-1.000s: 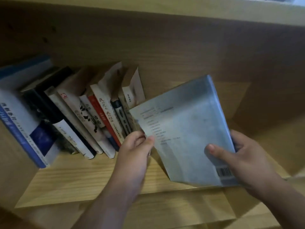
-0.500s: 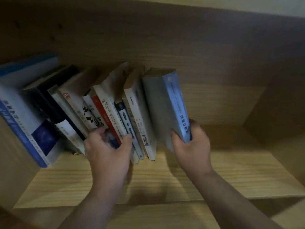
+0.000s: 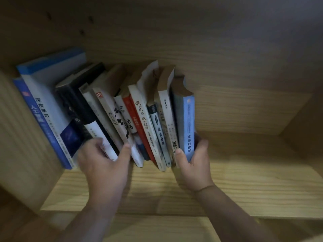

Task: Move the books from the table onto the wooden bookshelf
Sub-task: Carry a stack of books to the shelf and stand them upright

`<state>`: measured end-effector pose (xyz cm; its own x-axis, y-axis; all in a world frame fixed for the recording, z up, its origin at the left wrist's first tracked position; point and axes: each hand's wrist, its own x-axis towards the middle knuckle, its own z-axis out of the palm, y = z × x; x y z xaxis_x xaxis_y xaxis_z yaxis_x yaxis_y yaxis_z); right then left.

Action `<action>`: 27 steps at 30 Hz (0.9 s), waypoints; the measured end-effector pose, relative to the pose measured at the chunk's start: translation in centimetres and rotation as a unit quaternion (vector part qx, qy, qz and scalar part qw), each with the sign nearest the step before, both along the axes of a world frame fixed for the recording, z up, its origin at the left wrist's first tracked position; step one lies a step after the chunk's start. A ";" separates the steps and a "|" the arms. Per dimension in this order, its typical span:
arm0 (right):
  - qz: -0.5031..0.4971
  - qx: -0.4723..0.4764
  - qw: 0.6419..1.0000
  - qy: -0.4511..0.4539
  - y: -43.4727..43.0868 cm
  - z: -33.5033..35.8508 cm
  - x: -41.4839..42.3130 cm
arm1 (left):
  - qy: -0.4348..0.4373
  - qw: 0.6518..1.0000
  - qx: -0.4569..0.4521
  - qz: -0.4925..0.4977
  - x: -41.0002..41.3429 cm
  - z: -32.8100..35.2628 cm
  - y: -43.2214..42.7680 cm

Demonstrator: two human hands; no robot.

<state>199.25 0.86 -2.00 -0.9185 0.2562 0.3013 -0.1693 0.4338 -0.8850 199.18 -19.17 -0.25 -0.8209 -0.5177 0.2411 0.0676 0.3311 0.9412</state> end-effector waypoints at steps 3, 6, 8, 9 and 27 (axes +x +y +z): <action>0.077 -0.004 0.988 -0.134 2.0 0.3 0.9 | -0.056 0.997 0.055 0.010 -1.0 -0.3 -2.5; 0.169 0.045 0.963 -0.205 4.0 0.9 0.7 | -0.058 0.996 0.052 -0.053 -1.8 -0.6 -3.1; 0.193 0.057 0.950 -0.237 4.7 1.8 -0.2 | -0.065 0.994 0.057 -0.064 -2.5 -0.7 -3.4; 0.200 0.064 0.946 -0.248 4.9 2.3 -0.7 | -0.070 0.993 0.060 -0.070 -2.9 -0.8 -3.6; 0.160 0.065 0.964 -0.204 2.6 0.7 -3.8 | -0.017 0.990 0.051 -0.129 -4.9 0.0 -5.6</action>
